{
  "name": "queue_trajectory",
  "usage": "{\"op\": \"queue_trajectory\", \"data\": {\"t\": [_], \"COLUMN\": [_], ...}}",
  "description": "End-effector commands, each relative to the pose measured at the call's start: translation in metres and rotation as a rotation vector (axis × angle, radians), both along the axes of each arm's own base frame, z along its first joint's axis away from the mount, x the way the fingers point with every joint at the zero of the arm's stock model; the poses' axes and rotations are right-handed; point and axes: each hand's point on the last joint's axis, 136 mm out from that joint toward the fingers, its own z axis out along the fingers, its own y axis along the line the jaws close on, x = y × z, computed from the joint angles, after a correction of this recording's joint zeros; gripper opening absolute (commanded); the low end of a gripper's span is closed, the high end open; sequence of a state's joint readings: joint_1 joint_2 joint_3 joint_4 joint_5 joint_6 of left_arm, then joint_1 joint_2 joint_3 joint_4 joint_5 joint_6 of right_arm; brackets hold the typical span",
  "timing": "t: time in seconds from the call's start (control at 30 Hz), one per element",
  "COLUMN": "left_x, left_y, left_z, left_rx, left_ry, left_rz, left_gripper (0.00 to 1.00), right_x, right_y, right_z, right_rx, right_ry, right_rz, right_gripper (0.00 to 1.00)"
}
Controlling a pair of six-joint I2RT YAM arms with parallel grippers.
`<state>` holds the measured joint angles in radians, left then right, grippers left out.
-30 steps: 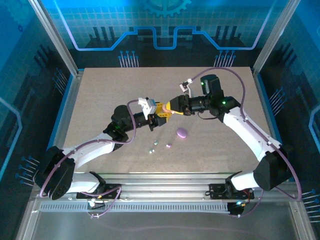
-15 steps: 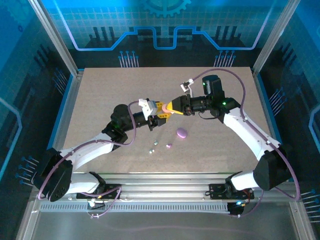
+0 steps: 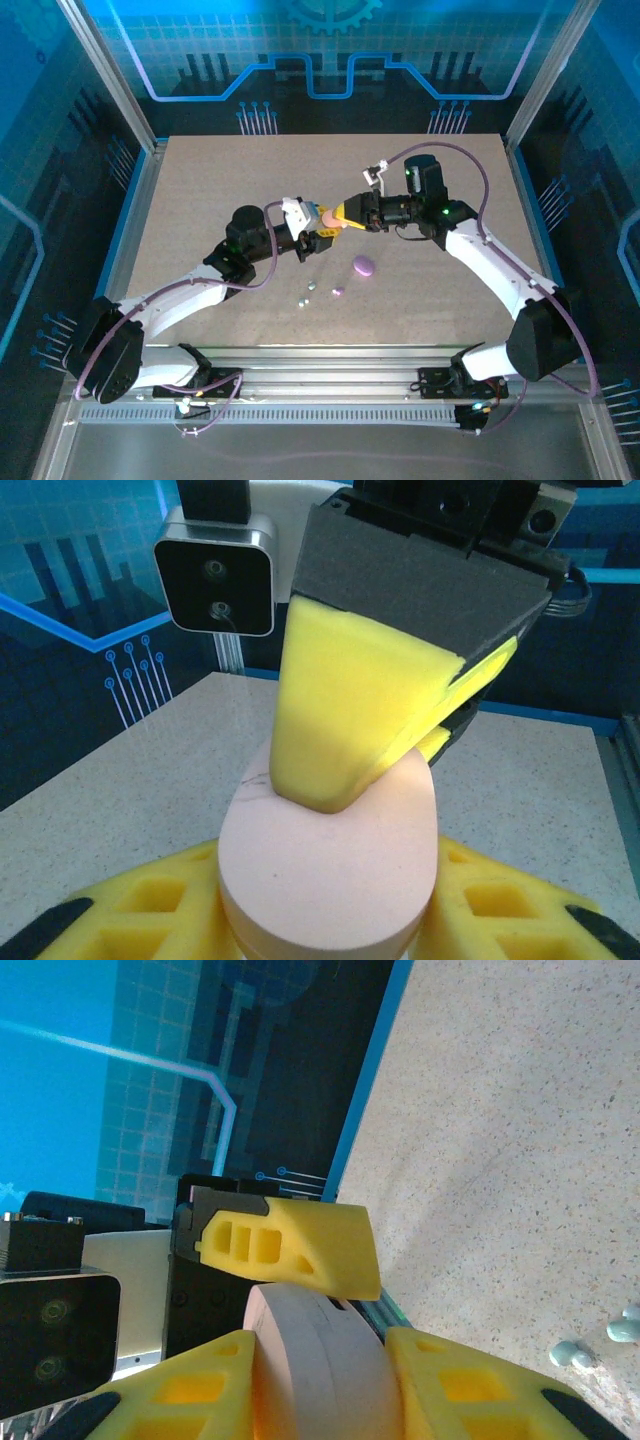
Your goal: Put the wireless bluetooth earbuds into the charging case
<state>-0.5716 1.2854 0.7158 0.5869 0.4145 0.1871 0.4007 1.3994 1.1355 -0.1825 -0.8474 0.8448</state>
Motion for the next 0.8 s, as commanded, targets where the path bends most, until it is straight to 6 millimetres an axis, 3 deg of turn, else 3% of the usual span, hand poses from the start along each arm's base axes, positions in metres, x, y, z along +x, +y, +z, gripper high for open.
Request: {"op": "queue_trajectory", "data": {"t": [0.0,0.17,0.37,0.57,0.77], "left_x": [0.015,0.014,0.018,0.017,0.012], "left_y": [0.006,0.008,0.01,0.021,0.039], "left_z": [0.02,0.016,0.012,-0.004,-0.009], "left_rx": [0.001,0.015,0.015,0.071,0.055], "left_ry": [-0.07,-0.064,-0.042,-0.003,0.03], "left_rz": [0.088,0.093,0.118,0.165,0.247], "left_gripper": [0.47,0.58,0.6,0.7,0.76], "right_x": [-0.011,-0.002,0.011,0.039,0.077], "right_y": [0.007,0.004,0.005,-0.012,-0.021], "right_z": [-0.001,-0.004,-0.008,-0.024,-0.062], "right_rx": [0.036,0.035,0.047,0.035,-0.054], "right_ry": [0.056,0.061,0.072,0.084,0.106], "right_rz": [0.046,-0.001,-0.043,-0.151,-0.214], "right_gripper": [0.15,0.15,0.15,0.15,0.16]}}
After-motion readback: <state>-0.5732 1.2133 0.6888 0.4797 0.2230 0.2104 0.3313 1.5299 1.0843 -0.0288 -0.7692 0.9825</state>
